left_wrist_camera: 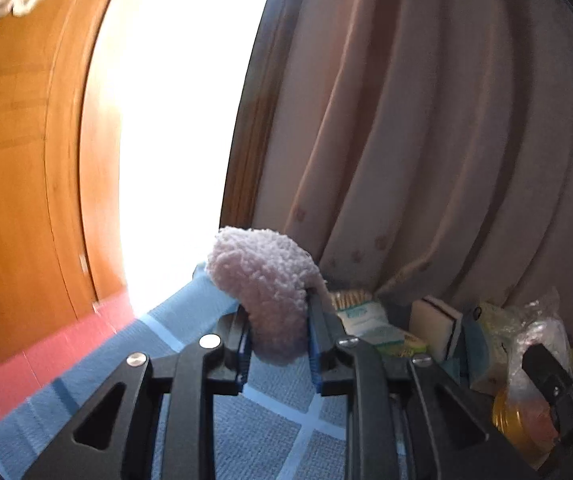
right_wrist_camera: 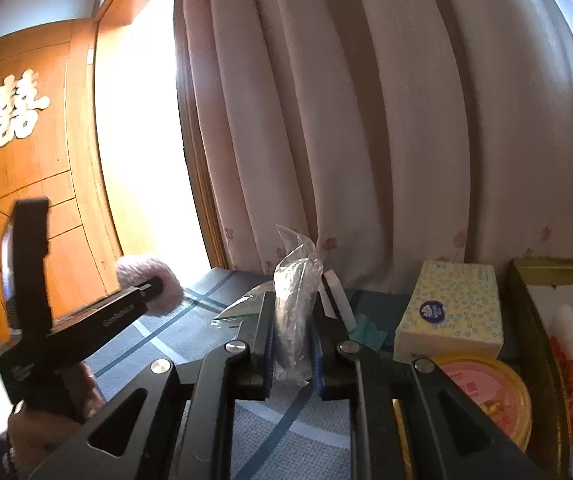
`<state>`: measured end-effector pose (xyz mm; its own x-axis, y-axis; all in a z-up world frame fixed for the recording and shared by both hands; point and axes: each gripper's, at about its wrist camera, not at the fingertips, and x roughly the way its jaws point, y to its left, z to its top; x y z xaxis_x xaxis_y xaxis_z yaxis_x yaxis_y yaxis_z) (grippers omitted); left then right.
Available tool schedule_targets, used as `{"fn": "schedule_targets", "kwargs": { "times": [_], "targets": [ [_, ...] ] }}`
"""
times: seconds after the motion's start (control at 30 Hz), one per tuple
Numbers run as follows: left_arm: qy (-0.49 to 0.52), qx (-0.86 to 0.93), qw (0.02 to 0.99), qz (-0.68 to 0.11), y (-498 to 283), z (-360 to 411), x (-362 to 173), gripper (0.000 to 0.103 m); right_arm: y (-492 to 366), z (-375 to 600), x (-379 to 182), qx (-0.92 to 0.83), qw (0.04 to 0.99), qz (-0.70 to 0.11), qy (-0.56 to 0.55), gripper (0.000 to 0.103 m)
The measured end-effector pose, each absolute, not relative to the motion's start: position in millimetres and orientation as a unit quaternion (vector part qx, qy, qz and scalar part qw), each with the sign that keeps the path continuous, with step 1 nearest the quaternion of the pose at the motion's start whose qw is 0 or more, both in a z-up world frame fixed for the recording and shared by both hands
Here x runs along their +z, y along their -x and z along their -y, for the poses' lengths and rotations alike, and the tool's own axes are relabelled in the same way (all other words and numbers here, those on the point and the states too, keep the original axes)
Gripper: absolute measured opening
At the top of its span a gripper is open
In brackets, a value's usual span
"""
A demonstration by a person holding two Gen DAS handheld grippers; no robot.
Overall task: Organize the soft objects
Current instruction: 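Carry the puff and plastic bag into the gold tray and release both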
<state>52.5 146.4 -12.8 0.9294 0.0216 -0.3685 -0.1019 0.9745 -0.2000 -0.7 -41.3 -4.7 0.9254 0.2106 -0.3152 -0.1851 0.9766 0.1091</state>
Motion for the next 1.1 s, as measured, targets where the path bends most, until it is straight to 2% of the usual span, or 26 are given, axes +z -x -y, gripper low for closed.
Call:
{"fn": "schedule_targets", "kwargs": {
  "times": [0.4,1.1],
  "targets": [
    [0.057,0.018,0.984,-0.166,-20,-116,-7,0.021,28,31,-6,0.057,0.989,-0.128,0.044,0.016],
    [-0.003,-0.028,0.987,-0.158,21,-54,-5,0.022,52,83,-6,0.001,0.992,-0.123,-0.004,0.016]
  ]
}}
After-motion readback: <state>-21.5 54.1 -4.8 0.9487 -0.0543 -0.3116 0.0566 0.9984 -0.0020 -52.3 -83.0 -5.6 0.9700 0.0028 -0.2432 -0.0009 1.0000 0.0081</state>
